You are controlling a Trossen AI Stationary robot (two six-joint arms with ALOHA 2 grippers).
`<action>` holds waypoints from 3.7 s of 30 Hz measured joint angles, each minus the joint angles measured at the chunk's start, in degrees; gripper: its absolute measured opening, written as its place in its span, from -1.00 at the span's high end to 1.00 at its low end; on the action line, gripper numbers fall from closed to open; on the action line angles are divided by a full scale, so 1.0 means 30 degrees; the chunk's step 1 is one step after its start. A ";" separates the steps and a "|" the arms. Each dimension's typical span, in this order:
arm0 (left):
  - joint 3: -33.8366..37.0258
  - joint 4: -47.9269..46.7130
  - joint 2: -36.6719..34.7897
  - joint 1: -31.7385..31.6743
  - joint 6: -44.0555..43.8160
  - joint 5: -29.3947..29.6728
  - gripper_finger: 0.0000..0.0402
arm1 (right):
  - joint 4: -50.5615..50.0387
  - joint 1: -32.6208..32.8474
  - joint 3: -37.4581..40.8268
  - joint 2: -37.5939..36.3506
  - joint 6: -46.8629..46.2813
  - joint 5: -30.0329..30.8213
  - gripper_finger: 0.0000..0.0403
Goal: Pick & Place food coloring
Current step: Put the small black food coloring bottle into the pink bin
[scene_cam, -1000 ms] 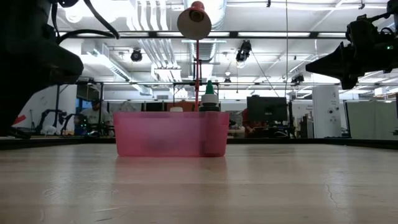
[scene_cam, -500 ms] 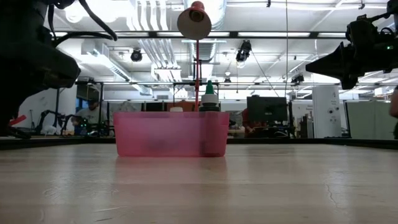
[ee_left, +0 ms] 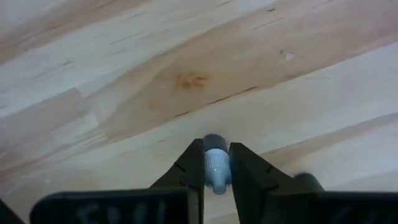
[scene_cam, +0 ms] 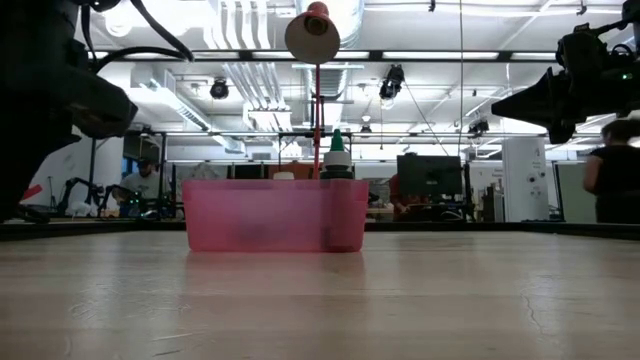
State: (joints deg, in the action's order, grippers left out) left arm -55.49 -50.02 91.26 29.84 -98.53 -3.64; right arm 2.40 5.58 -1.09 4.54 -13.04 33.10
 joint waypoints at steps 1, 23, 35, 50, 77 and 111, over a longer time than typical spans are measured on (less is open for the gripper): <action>-0.0049 -0.0008 -0.0005 -0.0036 0.0128 0.0000 0.85 | -0.0001 -0.0001 -0.0006 -0.0007 0.0000 0.0006 0.96; -0.3126 -0.3963 -0.0522 -0.2084 0.5409 0.1329 0.87 | 0.0006 0.0000 -0.0006 0.0007 0.0000 -0.0001 0.96; -0.6818 -0.6808 -0.0546 -0.4673 1.1321 0.3236 0.87 | 0.0004 0.0015 -0.0001 0.0007 0.0000 0.0004 0.96; -0.8550 -0.5216 -0.0398 -0.7493 2.0422 0.3868 0.87 | 0.0006 0.0007 0.0001 0.0007 0.0000 -0.0001 0.96; -0.9432 -0.1427 0.5034 -0.9558 3.2602 0.3681 0.87 | 0.0003 -0.0007 -0.0006 0.0007 0.0000 0.0003 0.96; -0.6438 0.2499 0.5029 -1.0087 3.4191 0.2745 0.77 | 0.0001 0.0015 -0.0006 0.0022 -0.0002 0.0002 0.96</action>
State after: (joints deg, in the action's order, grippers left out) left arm -74.81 -42.52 106.35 -0.43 4.04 4.60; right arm 2.40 5.63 -1.10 4.60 -13.04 33.11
